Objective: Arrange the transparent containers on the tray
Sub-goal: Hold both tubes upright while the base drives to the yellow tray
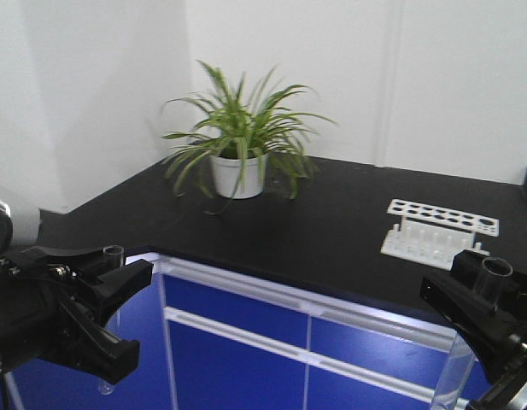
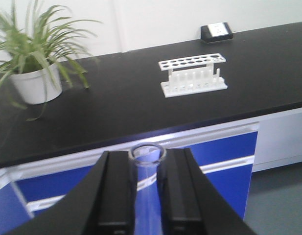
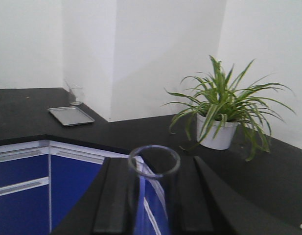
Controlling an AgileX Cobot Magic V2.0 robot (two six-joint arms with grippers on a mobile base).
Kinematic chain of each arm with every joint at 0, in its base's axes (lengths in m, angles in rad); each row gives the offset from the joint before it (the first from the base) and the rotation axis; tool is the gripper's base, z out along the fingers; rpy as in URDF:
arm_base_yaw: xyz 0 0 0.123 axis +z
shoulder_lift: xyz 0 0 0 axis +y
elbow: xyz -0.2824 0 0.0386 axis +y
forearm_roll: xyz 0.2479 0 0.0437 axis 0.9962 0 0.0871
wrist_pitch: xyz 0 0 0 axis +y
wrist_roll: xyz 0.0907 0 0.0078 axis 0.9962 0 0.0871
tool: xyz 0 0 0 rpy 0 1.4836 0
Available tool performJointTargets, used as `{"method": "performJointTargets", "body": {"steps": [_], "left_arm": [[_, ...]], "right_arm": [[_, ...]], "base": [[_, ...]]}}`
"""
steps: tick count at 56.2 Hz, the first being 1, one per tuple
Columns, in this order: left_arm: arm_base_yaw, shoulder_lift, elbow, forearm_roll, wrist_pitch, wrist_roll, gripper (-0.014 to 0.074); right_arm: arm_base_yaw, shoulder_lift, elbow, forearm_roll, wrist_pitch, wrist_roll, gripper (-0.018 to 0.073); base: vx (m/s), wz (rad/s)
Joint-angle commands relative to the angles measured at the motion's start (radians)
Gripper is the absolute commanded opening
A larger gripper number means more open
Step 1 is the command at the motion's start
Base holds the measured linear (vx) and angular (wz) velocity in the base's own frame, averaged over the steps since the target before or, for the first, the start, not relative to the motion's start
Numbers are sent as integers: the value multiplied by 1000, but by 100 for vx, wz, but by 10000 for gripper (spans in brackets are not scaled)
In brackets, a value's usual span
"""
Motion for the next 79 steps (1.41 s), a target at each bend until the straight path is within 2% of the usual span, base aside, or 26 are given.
{"method": "performJointTargets", "body": {"steps": [1,79], "left_arm": [[-6,-12,-30,-4,-76,-10,-1],[-6,-12,-30,-4,-76,-10,-1]], "right_arm": [[-2,-8,-31,16,-42,-3,-11],[-2,-8,-31,16,-42,-3,-11]], "base": [[-34,42],[-29,41]]}}
